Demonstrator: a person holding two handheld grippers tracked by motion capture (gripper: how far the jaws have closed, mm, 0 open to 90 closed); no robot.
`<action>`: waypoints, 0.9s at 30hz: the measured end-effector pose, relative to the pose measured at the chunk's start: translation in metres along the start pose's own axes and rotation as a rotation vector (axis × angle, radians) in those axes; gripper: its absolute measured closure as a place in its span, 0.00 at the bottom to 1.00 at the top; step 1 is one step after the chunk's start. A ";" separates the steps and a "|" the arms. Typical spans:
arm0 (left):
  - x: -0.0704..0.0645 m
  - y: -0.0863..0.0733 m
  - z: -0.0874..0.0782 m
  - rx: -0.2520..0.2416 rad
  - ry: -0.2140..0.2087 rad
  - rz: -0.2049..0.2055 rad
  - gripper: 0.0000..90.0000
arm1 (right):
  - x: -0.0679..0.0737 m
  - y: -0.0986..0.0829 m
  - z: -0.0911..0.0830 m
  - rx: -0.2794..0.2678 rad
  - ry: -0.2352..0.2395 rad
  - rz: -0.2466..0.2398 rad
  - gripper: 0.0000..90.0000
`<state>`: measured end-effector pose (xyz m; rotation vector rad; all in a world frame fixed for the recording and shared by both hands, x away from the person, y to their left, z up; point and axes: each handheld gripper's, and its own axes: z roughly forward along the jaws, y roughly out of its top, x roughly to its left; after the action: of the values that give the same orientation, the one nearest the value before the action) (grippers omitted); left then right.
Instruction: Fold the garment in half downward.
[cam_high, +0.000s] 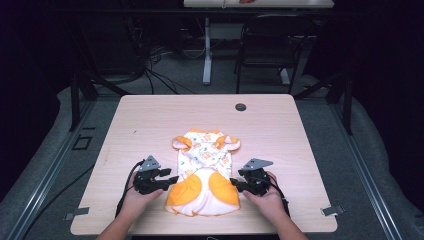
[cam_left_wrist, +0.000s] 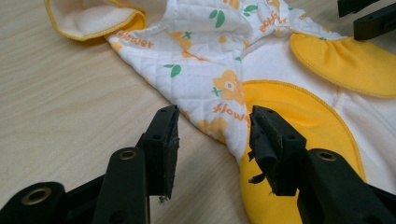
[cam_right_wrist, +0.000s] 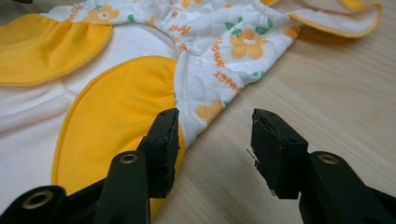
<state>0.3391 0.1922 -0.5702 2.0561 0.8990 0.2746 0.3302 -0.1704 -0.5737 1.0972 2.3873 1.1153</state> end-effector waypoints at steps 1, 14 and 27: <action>-0.001 0.000 0.001 0.000 -0.001 -0.004 0.59 | 0.000 0.000 -0.001 0.002 -0.009 -0.011 0.57; -0.001 0.010 0.019 0.043 0.000 -0.010 0.73 | 0.004 0.013 0.005 -0.019 -0.007 -0.026 0.77; -0.008 0.006 0.027 0.087 -0.002 0.046 0.89 | 0.012 0.012 0.023 0.046 0.049 -0.065 0.87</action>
<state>0.3500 0.1677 -0.5813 2.1591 0.8767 0.2624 0.3407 -0.1445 -0.5794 1.0102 2.4786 1.0829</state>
